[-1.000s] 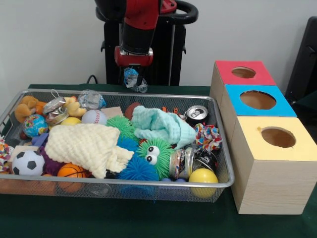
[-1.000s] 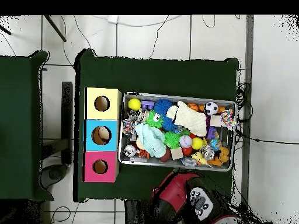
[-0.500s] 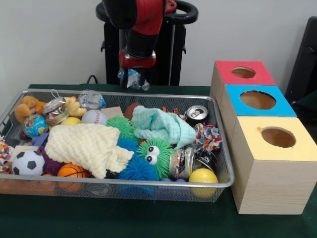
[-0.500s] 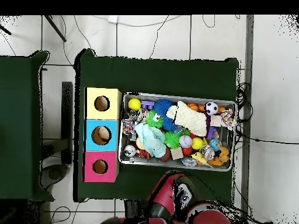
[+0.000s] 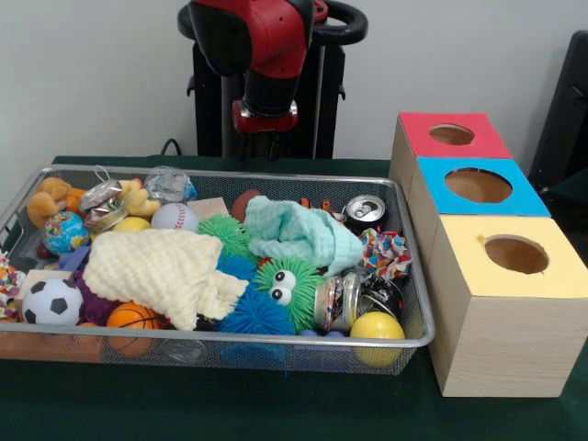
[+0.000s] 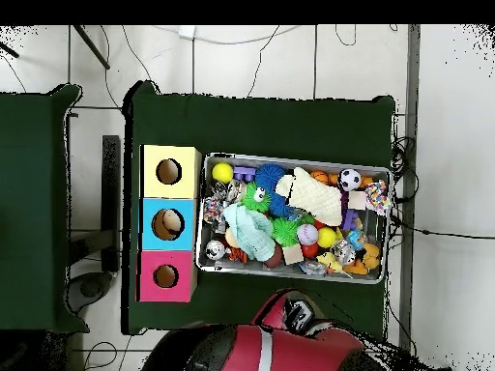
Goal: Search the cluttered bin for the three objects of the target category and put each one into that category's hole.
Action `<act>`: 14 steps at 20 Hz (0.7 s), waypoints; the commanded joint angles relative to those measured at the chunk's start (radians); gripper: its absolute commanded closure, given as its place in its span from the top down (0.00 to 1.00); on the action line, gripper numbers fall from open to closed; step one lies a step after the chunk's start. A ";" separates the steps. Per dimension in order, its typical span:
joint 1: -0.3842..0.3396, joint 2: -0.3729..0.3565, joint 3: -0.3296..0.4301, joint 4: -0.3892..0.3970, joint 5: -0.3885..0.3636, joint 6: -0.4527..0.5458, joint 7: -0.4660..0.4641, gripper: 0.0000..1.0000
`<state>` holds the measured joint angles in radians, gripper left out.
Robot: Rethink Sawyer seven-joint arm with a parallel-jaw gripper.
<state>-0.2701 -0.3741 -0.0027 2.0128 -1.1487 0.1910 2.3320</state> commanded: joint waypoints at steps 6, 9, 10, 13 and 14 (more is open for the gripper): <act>-0.050 0.260 0.009 -0.108 0.143 -0.004 0.088 1.00; -0.027 0.260 -0.018 -0.116 0.145 -0.039 0.100 1.00; -0.024 0.260 -0.024 -0.119 0.145 -0.047 0.101 1.00; 0.036 0.272 -0.077 -0.144 0.151 -0.142 0.149 1.00; 0.037 0.267 -0.083 -0.144 0.163 -0.174 0.153 1.00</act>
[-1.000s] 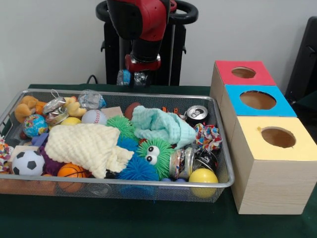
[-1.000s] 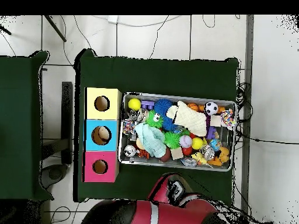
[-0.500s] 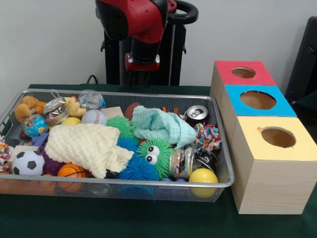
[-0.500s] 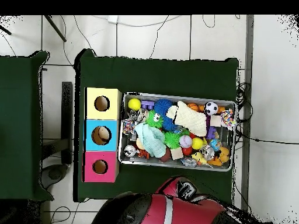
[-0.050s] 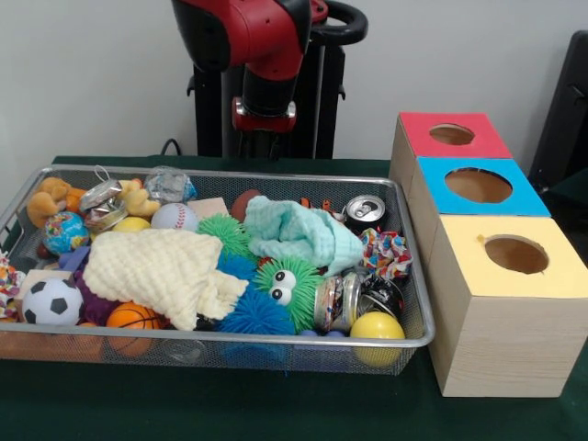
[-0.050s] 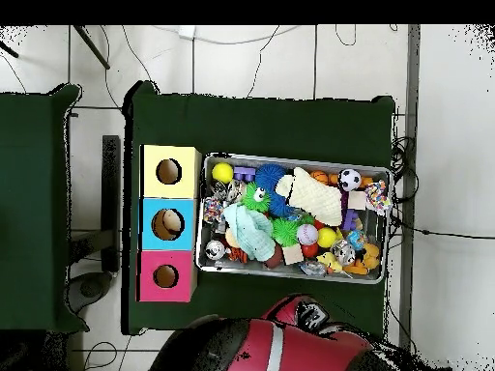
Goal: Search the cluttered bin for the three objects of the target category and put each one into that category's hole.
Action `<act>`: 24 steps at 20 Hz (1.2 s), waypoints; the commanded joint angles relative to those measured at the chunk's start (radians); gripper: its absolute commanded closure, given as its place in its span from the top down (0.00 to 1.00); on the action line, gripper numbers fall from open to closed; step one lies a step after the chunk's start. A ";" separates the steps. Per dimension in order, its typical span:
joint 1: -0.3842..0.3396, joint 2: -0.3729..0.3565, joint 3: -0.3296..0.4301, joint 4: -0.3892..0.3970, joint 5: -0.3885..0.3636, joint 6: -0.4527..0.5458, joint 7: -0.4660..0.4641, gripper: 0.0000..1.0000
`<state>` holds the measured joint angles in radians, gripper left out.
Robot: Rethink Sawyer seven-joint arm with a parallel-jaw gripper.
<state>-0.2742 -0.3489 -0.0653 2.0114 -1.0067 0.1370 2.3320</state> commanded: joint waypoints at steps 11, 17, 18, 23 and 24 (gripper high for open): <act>-0.110 0.283 0.111 -0.228 0.182 0.095 -0.008 1.00; -0.187 0.215 0.210 -0.186 0.321 0.259 -0.095 1.00; -0.214 0.206 0.233 -0.180 0.338 0.307 -0.133 1.00; -0.235 0.205 0.250 -0.214 0.387 0.400 -0.156 1.00; -0.223 0.207 0.245 -0.223 0.385 0.405 -0.145 1.00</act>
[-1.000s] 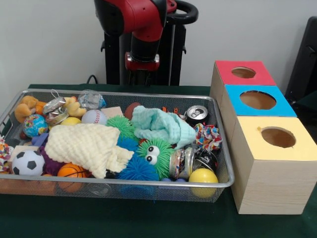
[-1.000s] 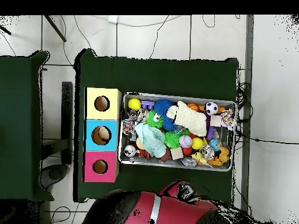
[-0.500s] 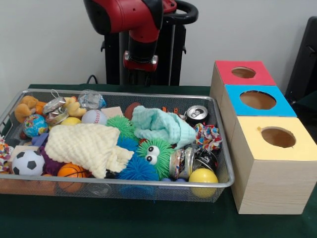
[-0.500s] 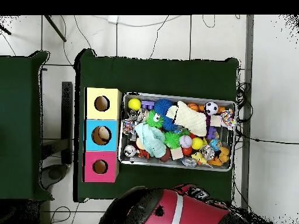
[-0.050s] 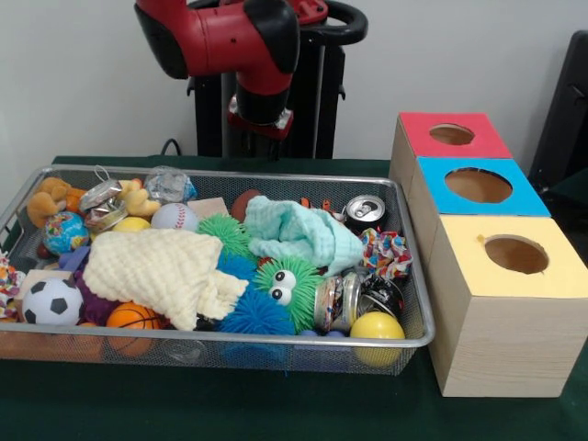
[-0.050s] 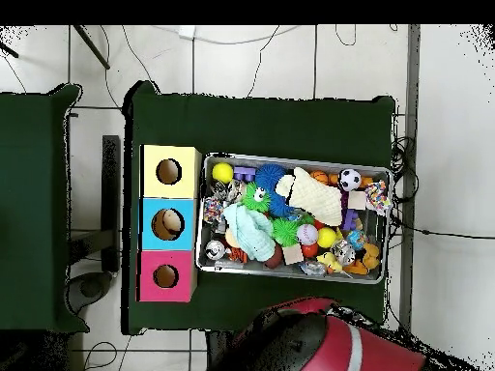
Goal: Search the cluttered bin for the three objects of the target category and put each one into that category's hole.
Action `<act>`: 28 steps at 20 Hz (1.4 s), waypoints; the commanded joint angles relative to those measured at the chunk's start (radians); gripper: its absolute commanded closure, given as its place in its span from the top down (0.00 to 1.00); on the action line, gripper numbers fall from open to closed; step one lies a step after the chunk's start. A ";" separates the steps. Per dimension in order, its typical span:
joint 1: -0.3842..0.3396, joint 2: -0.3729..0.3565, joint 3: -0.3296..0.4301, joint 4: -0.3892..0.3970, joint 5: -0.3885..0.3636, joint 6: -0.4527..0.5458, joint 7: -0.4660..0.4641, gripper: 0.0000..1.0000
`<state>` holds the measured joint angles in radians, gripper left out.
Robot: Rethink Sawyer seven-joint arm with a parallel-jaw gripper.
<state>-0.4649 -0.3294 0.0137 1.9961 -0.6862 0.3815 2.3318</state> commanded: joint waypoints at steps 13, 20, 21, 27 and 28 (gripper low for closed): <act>-0.053 0.182 0.194 -0.228 0.060 0.270 -0.158 1.00; -0.122 0.162 0.237 -0.216 0.066 0.343 -0.216 1.00; -0.122 0.167 0.239 -0.222 0.065 0.344 -0.206 1.00; -0.143 0.175 0.259 -0.214 0.049 0.314 -0.163 1.00; -0.152 0.176 0.263 -0.208 0.044 0.303 -0.165 1.00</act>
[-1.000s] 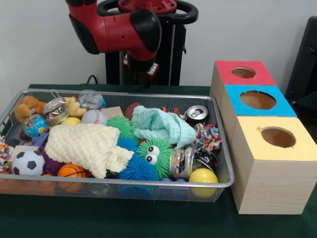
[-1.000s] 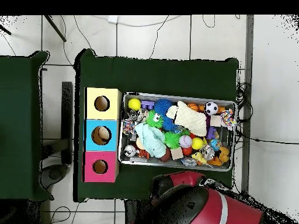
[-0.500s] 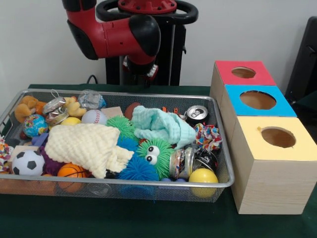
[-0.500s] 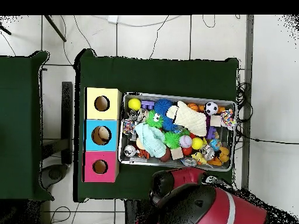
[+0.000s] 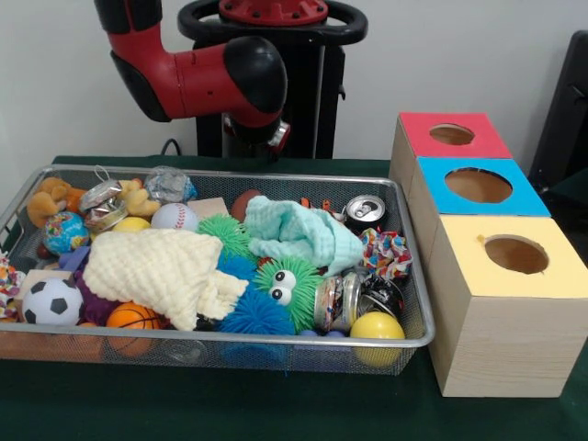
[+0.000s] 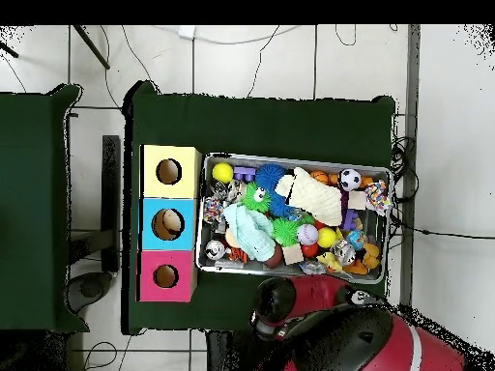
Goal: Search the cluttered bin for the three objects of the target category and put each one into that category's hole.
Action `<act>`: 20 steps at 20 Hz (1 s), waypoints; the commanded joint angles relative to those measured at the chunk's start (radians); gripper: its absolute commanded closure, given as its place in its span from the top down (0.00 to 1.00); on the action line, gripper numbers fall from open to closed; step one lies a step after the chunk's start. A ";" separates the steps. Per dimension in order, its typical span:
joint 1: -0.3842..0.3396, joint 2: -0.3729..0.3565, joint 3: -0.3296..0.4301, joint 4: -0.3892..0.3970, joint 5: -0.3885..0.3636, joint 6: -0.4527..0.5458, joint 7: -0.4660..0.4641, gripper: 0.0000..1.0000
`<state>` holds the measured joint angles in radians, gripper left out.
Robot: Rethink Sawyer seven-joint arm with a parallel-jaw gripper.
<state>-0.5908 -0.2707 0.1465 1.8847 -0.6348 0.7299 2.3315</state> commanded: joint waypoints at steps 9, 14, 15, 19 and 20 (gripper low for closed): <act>0.031 -0.094 0.185 0.046 -0.019 -0.007 -0.178 1.00; 0.003 -0.319 0.299 0.167 0.036 0.020 -0.223 1.00; 0.000 -0.351 0.314 0.181 0.034 0.018 -0.226 1.00; -0.009 -0.419 0.358 0.208 0.033 0.002 -0.211 1.00; -0.015 -0.431 0.369 0.214 0.035 -0.008 -0.200 1.00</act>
<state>-0.5805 -0.5392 0.3499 2.0617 -0.6360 0.7308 2.3315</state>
